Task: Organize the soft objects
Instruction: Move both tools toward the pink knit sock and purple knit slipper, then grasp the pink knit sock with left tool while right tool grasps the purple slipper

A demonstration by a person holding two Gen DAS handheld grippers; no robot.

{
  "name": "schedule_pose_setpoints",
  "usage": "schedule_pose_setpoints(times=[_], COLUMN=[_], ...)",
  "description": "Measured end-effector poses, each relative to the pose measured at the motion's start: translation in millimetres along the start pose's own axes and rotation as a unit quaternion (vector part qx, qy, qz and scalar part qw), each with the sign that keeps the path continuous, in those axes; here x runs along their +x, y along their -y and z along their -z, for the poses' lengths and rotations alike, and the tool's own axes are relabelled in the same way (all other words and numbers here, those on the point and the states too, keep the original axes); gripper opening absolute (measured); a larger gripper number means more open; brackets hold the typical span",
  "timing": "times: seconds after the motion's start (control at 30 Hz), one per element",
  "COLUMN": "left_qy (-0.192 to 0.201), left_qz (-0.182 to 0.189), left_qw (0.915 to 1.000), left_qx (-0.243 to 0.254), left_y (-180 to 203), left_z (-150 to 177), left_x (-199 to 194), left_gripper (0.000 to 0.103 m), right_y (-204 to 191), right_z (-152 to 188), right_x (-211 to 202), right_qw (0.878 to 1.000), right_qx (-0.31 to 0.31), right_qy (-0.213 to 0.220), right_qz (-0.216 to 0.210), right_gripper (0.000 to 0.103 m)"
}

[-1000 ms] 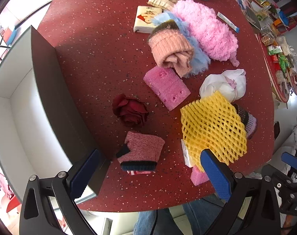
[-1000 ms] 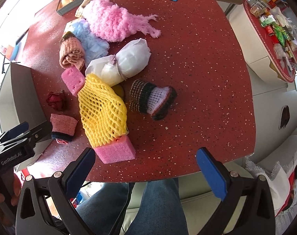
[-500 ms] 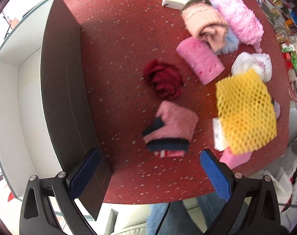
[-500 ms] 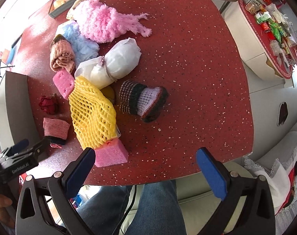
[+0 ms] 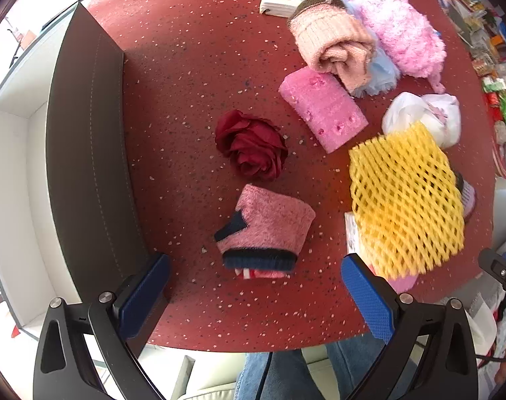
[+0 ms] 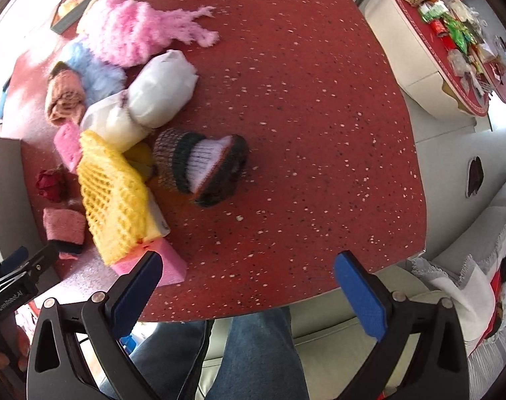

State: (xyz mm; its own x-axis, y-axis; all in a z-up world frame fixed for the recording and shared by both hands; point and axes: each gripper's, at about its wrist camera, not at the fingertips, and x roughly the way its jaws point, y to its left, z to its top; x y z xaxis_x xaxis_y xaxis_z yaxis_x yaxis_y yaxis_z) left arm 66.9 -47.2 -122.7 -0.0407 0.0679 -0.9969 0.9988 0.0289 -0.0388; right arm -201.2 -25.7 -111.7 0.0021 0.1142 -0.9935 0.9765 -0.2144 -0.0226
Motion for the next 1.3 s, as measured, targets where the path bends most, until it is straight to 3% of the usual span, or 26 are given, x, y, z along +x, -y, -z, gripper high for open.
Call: schedule_pose_setpoints(times=[0.23, 0.47, 0.77, 0.97, 1.1, 1.3], left_qy=[-0.022, -0.034, -0.05, -0.05, -0.044, -0.064], left_qz=[-0.006, -0.003, -0.014, -0.004, -0.003, -0.012], left_qw=[0.9983, 0.9954, 0.9923, 0.9919, 0.9919, 0.9907], left_qx=[-0.053, -0.09, -0.112, -0.117, -0.119, -0.12], left_y=[-10.1, -11.1, -17.5, -22.0, -25.3, -22.0], left_z=[-5.5, 2.3, 12.0, 14.0, 15.5, -1.6], left_x=[25.2, 54.3, 89.4, 101.0, 100.5, 90.9], left_gripper=[0.103, 0.103, 0.103, 0.103, 0.103, 0.103], right_y=[19.6, 16.0, -5.6, -25.4, -25.8, -28.2], right_z=[-20.5, -51.7, -78.7, -85.4, -83.7, -73.9], right_x=[11.8, 33.1, 69.9, 74.0, 83.0, 81.3], right_qw=[0.999, 0.996, 0.996, 0.999, 0.998, 0.999], right_qx=[0.035, 0.079, 0.062, 0.023, 0.034, 0.014], right_qy=[0.008, 0.014, -0.011, -0.01, -0.027, -0.031], right_qz=[0.019, -0.03, -0.055, -0.045, -0.042, -0.021], right_gripper=[0.103, 0.103, 0.103, 0.103, 0.091, 0.073])
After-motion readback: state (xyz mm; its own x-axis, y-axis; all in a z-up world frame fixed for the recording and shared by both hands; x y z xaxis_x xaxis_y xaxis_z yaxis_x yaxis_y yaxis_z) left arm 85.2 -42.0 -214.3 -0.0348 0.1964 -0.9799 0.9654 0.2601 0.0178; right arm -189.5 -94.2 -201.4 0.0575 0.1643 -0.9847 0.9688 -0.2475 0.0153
